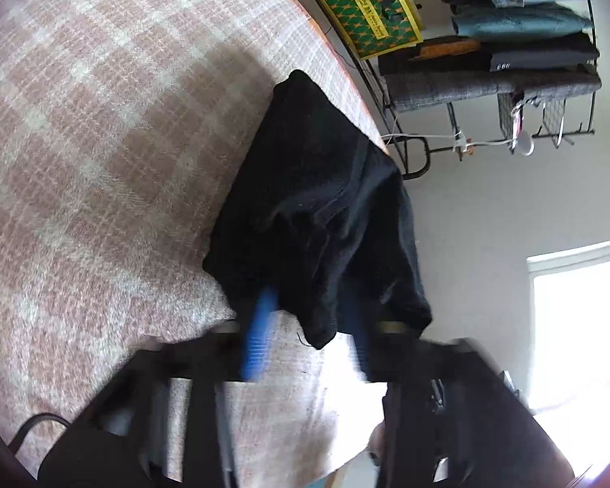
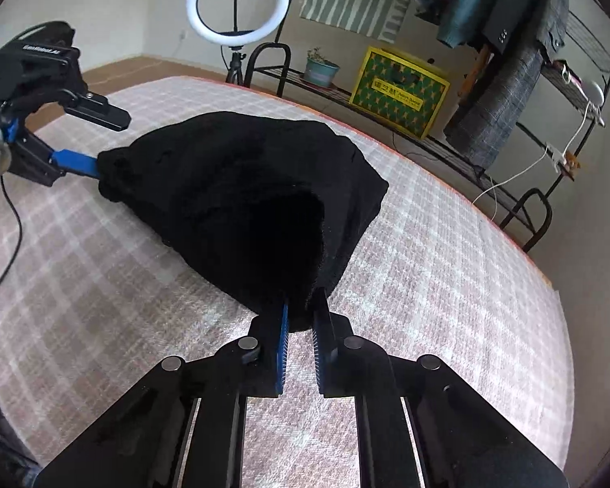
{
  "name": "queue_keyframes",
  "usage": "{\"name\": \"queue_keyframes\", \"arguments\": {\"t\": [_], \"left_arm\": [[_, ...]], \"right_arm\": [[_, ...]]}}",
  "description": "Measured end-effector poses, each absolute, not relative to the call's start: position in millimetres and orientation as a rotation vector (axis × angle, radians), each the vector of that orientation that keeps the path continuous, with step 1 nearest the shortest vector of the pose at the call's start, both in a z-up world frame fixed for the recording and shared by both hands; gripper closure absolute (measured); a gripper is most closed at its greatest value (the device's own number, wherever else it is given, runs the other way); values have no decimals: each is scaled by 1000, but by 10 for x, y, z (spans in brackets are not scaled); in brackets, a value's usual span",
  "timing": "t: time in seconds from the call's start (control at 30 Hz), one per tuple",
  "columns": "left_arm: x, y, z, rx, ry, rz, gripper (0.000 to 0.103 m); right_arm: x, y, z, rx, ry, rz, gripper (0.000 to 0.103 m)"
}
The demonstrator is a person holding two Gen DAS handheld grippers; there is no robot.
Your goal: Fold large clothes
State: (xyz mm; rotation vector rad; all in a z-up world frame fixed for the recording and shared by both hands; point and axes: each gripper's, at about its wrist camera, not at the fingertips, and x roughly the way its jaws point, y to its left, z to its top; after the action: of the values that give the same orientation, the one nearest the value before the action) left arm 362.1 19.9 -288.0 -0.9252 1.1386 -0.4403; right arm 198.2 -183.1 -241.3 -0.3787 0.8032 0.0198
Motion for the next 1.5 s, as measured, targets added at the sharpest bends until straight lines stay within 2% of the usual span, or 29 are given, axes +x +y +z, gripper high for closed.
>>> {"name": "queue_keyframes", "arguments": {"t": [0.2, 0.3, 0.47, 0.6, 0.67, 0.77, 0.8, 0.83, 0.87, 0.97, 1.0, 1.03, 1.13, 1.33, 1.37, 1.43, 1.47, 1.5], "left_arm": [[3386, 321, -2610, -819, 1034, -452, 99], [3296, 369, -2699, -760, 1046, -434, 100], [3319, 346, -2979, -701, 1115, -388, 99], [3268, 323, -2785, -624, 1109, -470, 99], [3213, 352, -2651, -577, 1110, -503, 99], [3169, 464, -2407, -529, 1067, -525, 78], [3215, 509, -2303, -505, 1033, -514, 67], [3268, 550, -2246, -494, 1013, -510, 62], [3354, 562, -2199, -485, 998, -512, 62], [3744, 563, -2186, -519, 1006, -517, 57], [3939, 547, -2239, -550, 1028, -524, 47], [4045, 563, -2290, -567, 1039, -518, 45], [4414, 519, -2466, -621, 1077, -531, 45], [4842, 300, -2923, -722, 1158, -602, 46], [4871, 275, -2970, -735, 1159, -616, 50], [4925, 220, -3019, -752, 1154, -658, 83], [4929, 194, -3008, -740, 1145, -664, 92], [4921, 167, -2976, -709, 1128, -659, 96]], "right_arm": [[1773, -1747, -2220, -505, 711, -64, 98], [1639, -1765, -2182, -551, 663, -101, 99], [1610, -1784, -2494, -582, 733, -105, 99], [1553, -1725, -2588, -639, 776, -38, 99], [1493, -1757, -2505, -605, 807, 23, 95], [1363, -1886, -2248, -478, 815, 141, 87], [1337, -1957, -2139, -417, 806, 182, 72], [1331, -2047, -2020, -343, 790, 225, 58], [1360, -2132, -1935, -275, 773, 249, 55], [1590, -2406, -1777, -99, 734, 256, 55], [1733, -2537, -1756, -27, 725, 248, 55], [1863, -2648, -1755, 35, 720, 242, 55], [2306, -2947, -1868, 195, 743, 232, 55], [3088, -3259, -2467, 437, 872, 241, 55], [3113, -3263, -2544, 456, 881, 248, 55], [3235, -3283, -2717, 526, 902, 287, 55], [3285, -3281, -2791, 570, 900, 317, 55], [3312, -3275, -2822, 597, 897, 339, 63]]}}
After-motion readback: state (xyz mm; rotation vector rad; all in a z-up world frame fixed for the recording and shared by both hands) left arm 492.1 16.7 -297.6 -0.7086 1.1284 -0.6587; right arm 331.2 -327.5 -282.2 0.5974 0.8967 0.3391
